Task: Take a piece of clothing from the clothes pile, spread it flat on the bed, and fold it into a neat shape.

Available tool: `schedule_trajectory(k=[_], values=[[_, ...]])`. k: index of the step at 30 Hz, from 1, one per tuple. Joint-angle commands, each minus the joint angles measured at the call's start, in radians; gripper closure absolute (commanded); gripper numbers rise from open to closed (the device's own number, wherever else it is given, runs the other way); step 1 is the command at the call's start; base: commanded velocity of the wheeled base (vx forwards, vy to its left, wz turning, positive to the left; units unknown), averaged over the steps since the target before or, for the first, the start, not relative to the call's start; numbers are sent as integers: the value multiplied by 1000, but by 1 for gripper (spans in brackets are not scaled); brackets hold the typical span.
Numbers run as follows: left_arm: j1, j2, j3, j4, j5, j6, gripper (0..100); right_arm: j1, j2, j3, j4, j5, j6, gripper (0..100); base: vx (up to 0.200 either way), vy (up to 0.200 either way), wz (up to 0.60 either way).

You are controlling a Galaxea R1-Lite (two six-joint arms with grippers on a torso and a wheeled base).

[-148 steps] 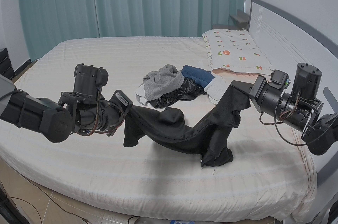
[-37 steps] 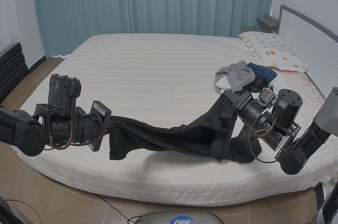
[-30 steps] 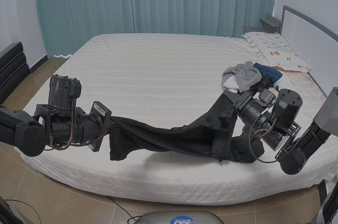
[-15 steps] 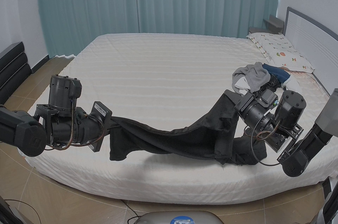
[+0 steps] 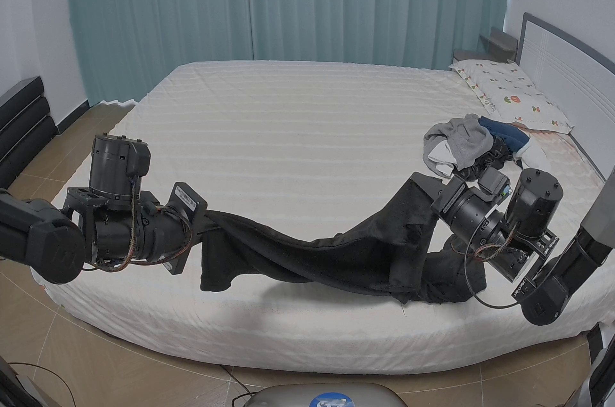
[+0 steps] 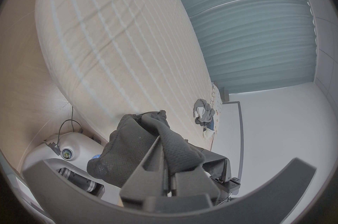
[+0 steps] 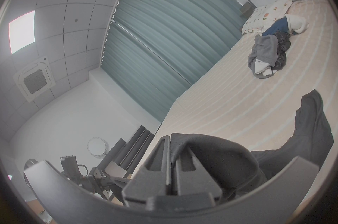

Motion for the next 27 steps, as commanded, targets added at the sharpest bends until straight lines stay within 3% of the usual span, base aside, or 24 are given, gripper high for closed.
schedule_trajectory(k=[1,5,15,18,23,27], values=[[-5,-2,3,4,1,13,100,5,-36,32,2,-2,-21,100,0,0,0],[-7,-7,14,11,1,15,100,8,-76,78,7,-2,-28,100,0,0,0],[-74,-139,95,37,12,45,100,96,-312,239,8,-15,-97,100,-200,0,0],[-108,-242,101,86,13,47,100,145,-412,278,22,-54,-143,100,-133,0,0],[-122,-346,84,141,13,64,100,201,-608,247,166,-84,-171,100,0,0,0],[-102,-380,55,144,29,120,100,218,-820,84,432,-84,-172,100,0,0,0]])
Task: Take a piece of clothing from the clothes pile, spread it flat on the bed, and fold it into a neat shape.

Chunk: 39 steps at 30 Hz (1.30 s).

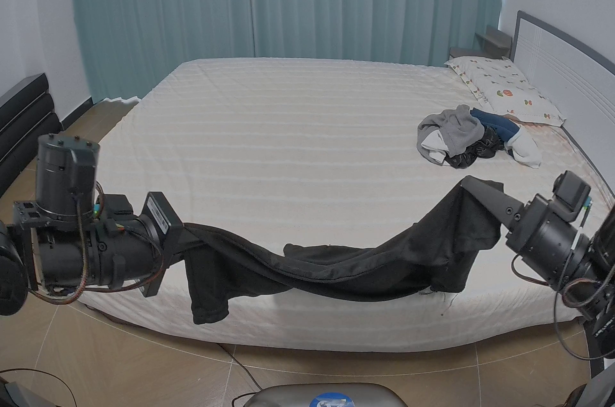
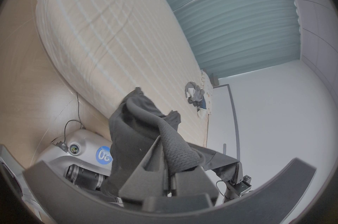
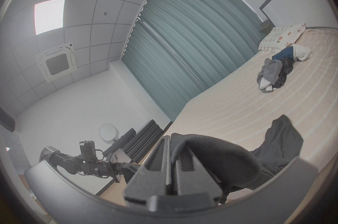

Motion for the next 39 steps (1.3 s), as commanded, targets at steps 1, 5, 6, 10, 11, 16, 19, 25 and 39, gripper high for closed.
schedule_trajectory(k=[1,5,6,10,11,16,19,25,39], values=[[9,-125,-39,27,22,61,100,55,-350,-181,284,-16,-17,100,0,0,0],[53,-134,-88,30,53,72,100,52,-422,-290,371,-10,-16,100,0,0,0],[64,-148,-103,33,53,73,100,51,-439,-322,379,-3,-16,100,0,0,0],[98,-169,-183,108,51,90,100,43,-444,-447,469,1,-11,100,0,0,0],[102,-164,-218,150,50,93,100,37,-436,-499,521,4,-3,100,0,0,0],[139,-85,-329,205,53,95,100,-78,-295,-668,606,40,44,100,0,0,0],[173,-34,-378,217,53,93,100,-161,-189,-776,613,76,90,100,0,0,0],[197,81,-409,219,50,86,100,-267,26,-858,603,113,106,100,0,0,0],[196,331,-528,197,56,72,100,-318,372,-950,412,92,84,100,57,0,0]])
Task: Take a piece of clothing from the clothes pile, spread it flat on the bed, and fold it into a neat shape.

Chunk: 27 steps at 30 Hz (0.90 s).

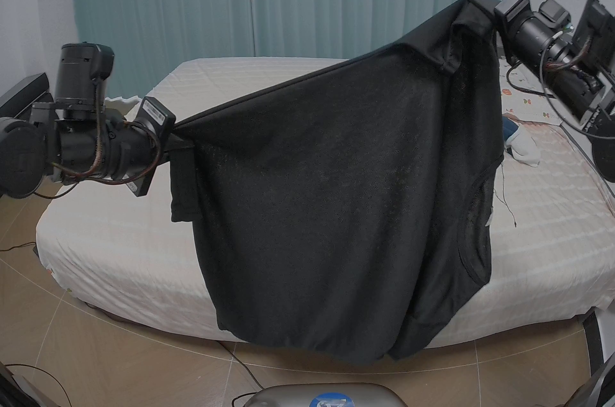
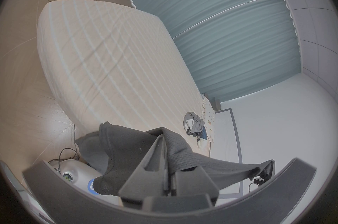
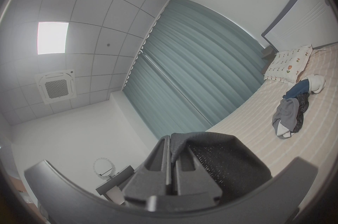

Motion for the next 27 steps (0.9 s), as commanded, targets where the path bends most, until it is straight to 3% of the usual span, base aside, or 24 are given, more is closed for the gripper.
schedule_trajectory(k=[1,12,23,27], values=[[2,154,-81,-2,2,-7,100,-17,159,-26,-41,-3,-2,100,200,0,0],[12,402,-323,7,5,-58,100,-17,302,-94,-164,-4,-42,100,200,0,0],[22,605,-455,8,5,-105,100,-8,533,-198,-216,-56,-88,100,200,0,0],[24,665,-483,-1,3,-110,100,-12,624,-232,-218,-95,-115,100,0,0,0]])
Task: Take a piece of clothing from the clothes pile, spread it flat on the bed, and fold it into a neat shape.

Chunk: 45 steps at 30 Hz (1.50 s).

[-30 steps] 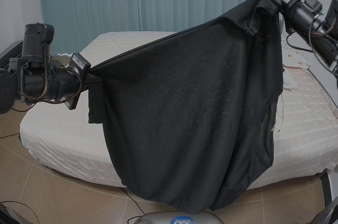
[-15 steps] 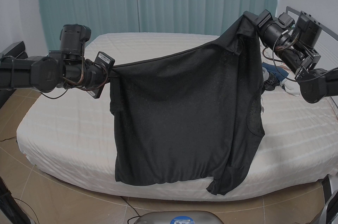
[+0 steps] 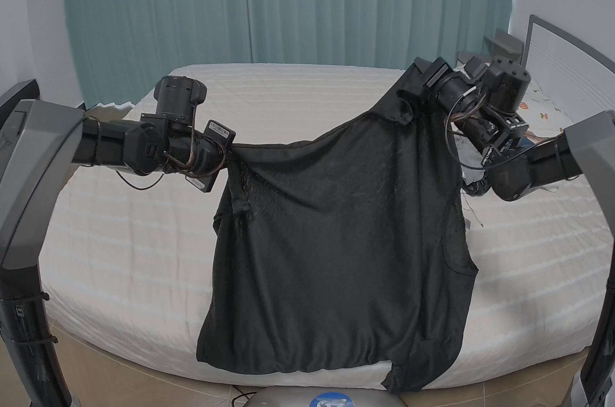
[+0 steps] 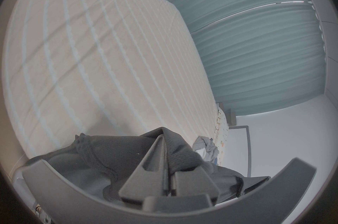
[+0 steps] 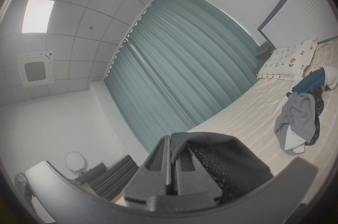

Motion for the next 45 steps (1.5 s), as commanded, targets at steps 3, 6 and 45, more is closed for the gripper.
schedule_trajectory(k=[3,6,45], values=[[5,159,-77,-13,-2,-34,100,-7,204,-87,-9,-53,-21,100,0,0,0],[5,209,-123,-10,0,-65,100,-18,245,-93,-9,-76,-21,100,0,0,0],[35,412,-251,-16,219,127,0,-106,415,57,96,-96,-21,0,0,0,0]])
